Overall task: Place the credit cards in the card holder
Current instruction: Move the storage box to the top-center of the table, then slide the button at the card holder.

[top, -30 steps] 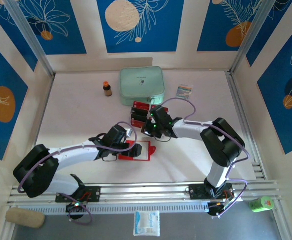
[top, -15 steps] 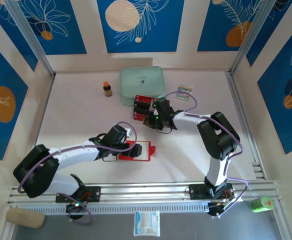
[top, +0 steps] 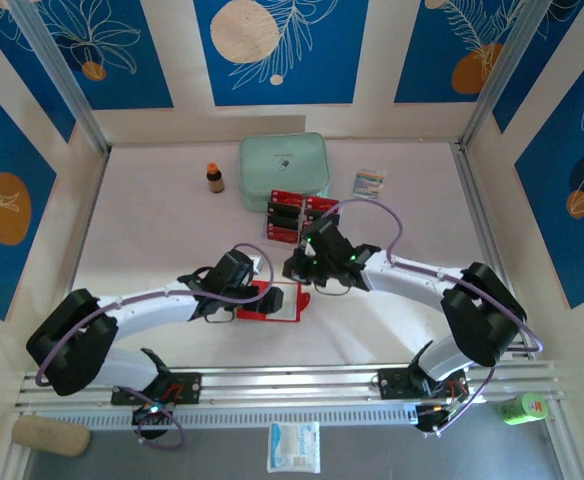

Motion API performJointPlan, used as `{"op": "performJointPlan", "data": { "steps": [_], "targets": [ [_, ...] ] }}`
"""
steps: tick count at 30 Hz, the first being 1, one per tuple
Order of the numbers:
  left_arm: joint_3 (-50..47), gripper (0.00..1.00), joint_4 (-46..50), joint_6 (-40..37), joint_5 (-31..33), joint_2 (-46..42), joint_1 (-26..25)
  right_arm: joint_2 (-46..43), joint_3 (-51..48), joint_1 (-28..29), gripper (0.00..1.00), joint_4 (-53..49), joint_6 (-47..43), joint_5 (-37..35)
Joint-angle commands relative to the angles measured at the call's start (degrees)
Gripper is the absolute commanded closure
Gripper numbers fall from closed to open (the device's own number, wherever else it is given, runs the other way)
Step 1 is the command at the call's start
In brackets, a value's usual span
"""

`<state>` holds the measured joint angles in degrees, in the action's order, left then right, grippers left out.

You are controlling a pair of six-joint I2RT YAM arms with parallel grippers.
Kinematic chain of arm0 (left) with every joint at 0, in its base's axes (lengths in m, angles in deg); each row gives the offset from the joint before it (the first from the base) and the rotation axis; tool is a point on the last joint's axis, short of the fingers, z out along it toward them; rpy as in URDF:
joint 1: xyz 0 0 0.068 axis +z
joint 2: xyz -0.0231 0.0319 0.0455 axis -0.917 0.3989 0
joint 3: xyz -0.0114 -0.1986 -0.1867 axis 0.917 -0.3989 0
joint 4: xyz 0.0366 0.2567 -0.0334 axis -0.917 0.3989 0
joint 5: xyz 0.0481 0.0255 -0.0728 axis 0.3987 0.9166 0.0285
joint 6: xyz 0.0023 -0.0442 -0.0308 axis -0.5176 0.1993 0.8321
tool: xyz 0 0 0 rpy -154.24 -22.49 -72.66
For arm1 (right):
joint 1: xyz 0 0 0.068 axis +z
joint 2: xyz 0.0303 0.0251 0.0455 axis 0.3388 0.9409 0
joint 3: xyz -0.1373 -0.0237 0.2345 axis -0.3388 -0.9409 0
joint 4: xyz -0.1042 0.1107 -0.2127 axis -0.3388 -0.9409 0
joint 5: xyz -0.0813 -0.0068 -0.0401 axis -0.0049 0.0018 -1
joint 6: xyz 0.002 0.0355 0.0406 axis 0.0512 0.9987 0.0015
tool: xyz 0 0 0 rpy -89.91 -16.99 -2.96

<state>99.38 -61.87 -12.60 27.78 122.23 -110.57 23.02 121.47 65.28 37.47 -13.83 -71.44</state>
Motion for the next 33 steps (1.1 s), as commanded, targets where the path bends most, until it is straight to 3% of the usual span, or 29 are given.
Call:
{"op": "performJointPlan", "data": {
  "steps": [1,8,18,26,33],
  "targets": [
    [-0.29,0.00,-0.57,-0.32,0.68,-1.53,0.49,-1.31,-2.92,2.19,1.00,-2.27,4.43,-2.97],
    [0.03,0.00,-0.56,-0.41,0.77,-1.08,0.48,-0.62,-7.38,3.05,1.00,-1.26,6.66,-5.25],
    [-1.30,0.00,-0.03,-0.91,1.56,-0.74,0.52,0.66,-10.36,-1.60,1.00,-0.31,4.30,-3.62],
    [-2.23,0.00,0.48,-0.87,2.59,-0.83,0.32,-0.27,-5.25,0.39,1.00,-1.72,-0.17,-1.67],
    [-2.86,0.00,-0.22,-0.26,2.79,-0.93,0.29,4.11,1.67,3.28,1.00,-6.06,-1.15,-3.35]
  ]
}}
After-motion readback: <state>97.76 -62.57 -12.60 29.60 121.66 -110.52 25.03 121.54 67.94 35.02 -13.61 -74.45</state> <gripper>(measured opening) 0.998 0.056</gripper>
